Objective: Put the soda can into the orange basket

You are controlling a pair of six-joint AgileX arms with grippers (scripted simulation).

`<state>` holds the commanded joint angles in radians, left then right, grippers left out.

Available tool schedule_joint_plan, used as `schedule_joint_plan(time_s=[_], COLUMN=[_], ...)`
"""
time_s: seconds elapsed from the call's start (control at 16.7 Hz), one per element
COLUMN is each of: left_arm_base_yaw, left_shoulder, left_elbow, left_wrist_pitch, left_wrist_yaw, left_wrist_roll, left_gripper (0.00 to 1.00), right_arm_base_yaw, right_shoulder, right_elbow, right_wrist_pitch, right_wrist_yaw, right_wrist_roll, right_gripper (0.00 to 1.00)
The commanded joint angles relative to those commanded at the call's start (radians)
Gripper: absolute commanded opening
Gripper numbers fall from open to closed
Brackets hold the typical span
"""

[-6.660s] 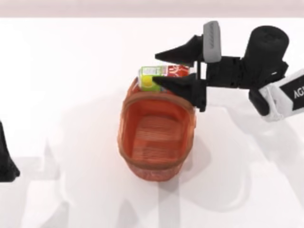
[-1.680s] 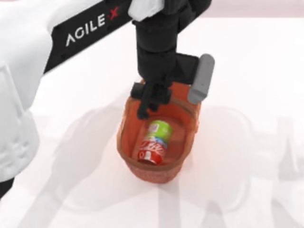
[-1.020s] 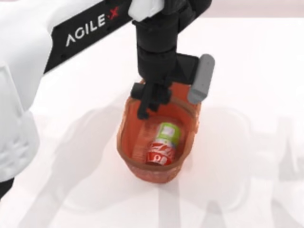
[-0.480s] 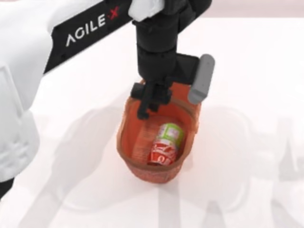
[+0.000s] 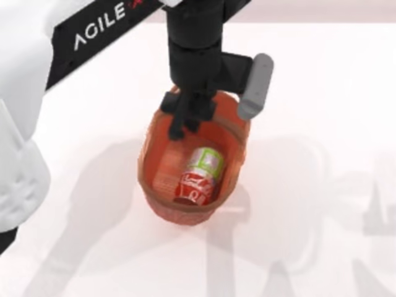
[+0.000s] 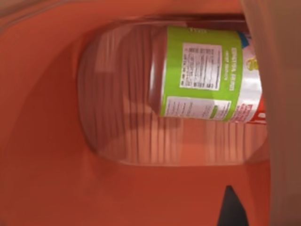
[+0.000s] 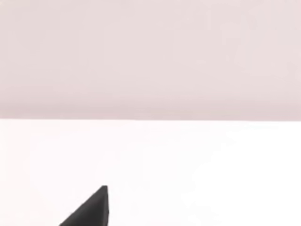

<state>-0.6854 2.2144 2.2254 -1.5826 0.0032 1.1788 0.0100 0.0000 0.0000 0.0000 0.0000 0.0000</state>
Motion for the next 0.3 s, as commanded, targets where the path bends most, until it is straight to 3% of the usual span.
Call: schedule_joint_plan(time_s=[0.3], left_arm_base_yaw=[0.028], left_shoulder=[-0.001], left_elbow=[0.100], left_wrist_pitch=[-0.102], left_wrist_yaw=[0.000], left_wrist_roll=[0.017], left_gripper=[0.00], right_arm_base_yaw=[0.000], right_shoulder=[0.000], right_elbow=[0.000], right_wrist_pitch=[0.000], right_wrist_yaw=[0.000], right_wrist_roll=[0.000], right_gripper=[1.00])
